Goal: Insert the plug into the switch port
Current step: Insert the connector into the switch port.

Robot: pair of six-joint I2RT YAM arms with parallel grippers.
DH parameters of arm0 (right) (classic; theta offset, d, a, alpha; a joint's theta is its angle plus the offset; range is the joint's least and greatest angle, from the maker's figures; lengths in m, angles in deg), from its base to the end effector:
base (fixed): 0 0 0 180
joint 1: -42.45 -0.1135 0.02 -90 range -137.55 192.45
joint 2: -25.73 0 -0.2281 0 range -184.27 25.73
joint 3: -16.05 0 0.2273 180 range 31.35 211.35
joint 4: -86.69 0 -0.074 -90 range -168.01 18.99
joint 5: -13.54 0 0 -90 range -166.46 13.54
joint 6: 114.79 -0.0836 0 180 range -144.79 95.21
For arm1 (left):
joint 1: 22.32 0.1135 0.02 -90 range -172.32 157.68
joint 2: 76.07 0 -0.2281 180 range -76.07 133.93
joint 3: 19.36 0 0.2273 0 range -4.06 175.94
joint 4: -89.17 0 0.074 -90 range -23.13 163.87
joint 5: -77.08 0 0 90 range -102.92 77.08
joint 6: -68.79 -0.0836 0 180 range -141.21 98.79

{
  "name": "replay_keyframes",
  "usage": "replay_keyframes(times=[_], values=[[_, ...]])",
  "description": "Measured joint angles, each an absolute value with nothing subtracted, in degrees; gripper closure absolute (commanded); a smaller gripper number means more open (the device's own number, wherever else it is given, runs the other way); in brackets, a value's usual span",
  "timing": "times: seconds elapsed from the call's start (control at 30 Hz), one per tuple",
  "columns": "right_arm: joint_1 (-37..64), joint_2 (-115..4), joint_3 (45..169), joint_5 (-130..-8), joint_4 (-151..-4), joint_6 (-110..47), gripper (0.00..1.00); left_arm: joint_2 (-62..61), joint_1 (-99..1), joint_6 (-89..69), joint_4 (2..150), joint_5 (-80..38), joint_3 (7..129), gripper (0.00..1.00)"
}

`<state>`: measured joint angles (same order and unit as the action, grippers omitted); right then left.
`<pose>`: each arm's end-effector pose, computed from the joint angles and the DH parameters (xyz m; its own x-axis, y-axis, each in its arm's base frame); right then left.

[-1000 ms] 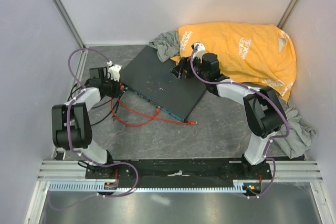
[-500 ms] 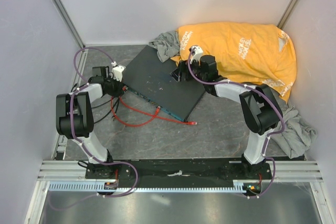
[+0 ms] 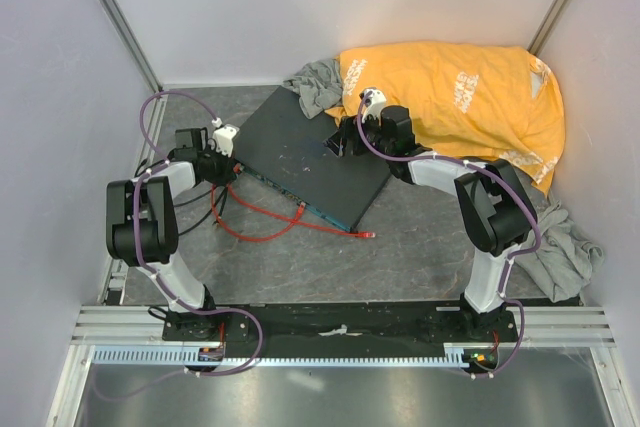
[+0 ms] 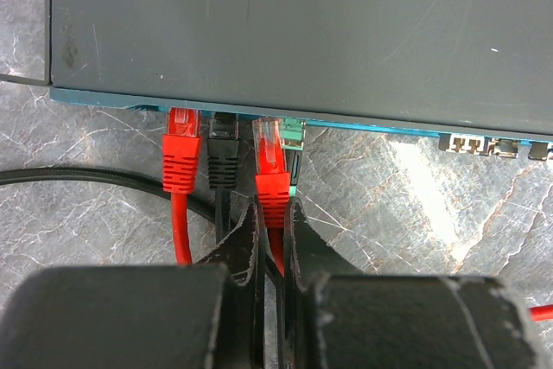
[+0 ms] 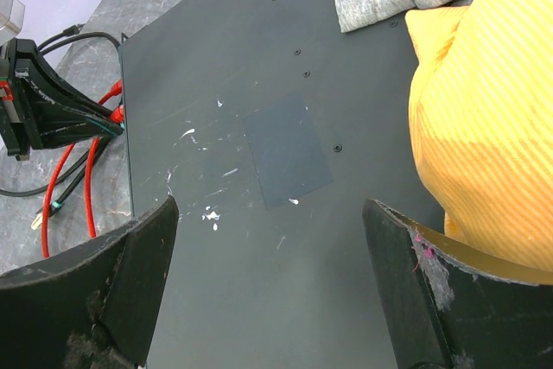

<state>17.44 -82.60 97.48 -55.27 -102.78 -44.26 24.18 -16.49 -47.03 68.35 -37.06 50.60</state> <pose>0.3854 0.2132 0.1817 -0.4915 0.1136 -0.8634 -0.5758 0.7014 0.4201 0.3529 0.0017 0.1063 -0.6261 0.3356 -0.7038 0.4837 0.8751 -0.0131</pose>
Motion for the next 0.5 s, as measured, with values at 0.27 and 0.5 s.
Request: replay_keyframes(times=[0.27,0.5], values=[[17.44,-82.6,97.48,-55.27,-102.78,-44.26,0.05,23.96,-16.51,-47.03,68.35,-36.93,50.6,0.98],[17.44,-82.6,97.48,-55.27,-102.78,-44.28,0.05,23.68,-16.51,-47.03,68.5,-36.6,50.4,0.98]])
